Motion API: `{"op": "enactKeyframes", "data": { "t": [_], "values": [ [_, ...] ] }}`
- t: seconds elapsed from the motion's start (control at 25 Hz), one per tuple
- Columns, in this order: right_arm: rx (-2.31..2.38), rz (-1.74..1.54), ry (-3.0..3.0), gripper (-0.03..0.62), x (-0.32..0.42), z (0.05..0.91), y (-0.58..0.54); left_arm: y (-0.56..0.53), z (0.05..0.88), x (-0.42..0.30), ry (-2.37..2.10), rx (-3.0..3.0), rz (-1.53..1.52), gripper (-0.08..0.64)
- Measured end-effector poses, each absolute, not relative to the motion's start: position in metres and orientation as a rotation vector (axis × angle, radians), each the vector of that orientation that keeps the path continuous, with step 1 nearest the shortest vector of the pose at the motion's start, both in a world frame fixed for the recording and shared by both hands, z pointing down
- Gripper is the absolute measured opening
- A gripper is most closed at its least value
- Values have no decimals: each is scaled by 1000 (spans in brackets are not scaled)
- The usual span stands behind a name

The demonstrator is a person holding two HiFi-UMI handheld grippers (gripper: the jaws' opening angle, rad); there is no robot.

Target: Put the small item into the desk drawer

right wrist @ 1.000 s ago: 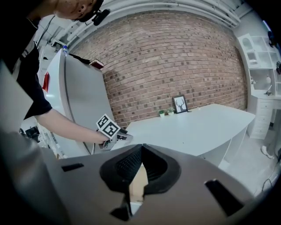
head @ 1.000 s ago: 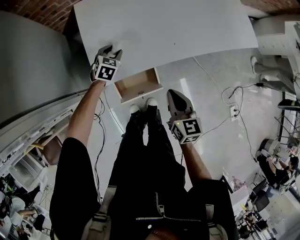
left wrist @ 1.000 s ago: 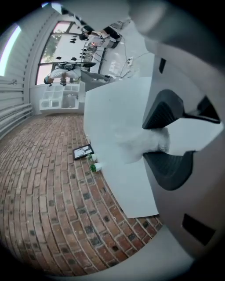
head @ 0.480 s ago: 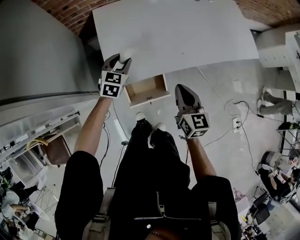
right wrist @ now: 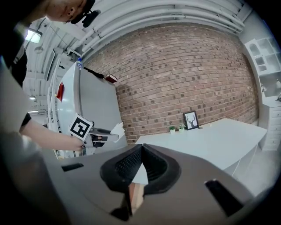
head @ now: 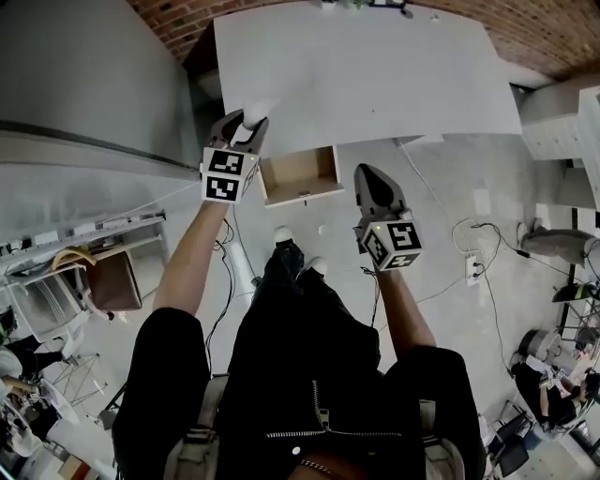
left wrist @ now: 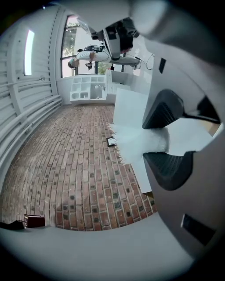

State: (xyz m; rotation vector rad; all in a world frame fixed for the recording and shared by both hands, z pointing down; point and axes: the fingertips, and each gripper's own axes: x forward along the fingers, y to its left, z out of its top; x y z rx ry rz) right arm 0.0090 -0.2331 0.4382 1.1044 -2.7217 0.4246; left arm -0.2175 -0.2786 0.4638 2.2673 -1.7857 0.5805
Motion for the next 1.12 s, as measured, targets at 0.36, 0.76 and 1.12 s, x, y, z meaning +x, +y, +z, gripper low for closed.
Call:
{"op": "enactKeyframes", "data": {
  "t": [0.36, 0.76, 1.12],
  "values": [
    [1079, 376, -2755, 6, 22, 425, -199, -235, 441, -198, -1810, 2289, 559, 172],
    [1075, 367, -2770, 6, 43, 420, -162, -197, 430, -171, -1802, 2321, 560, 172],
    [1081, 378, -2774, 6, 57, 423, -146, -182, 441, -138, -1731, 2384, 604, 172]
  ]
}}
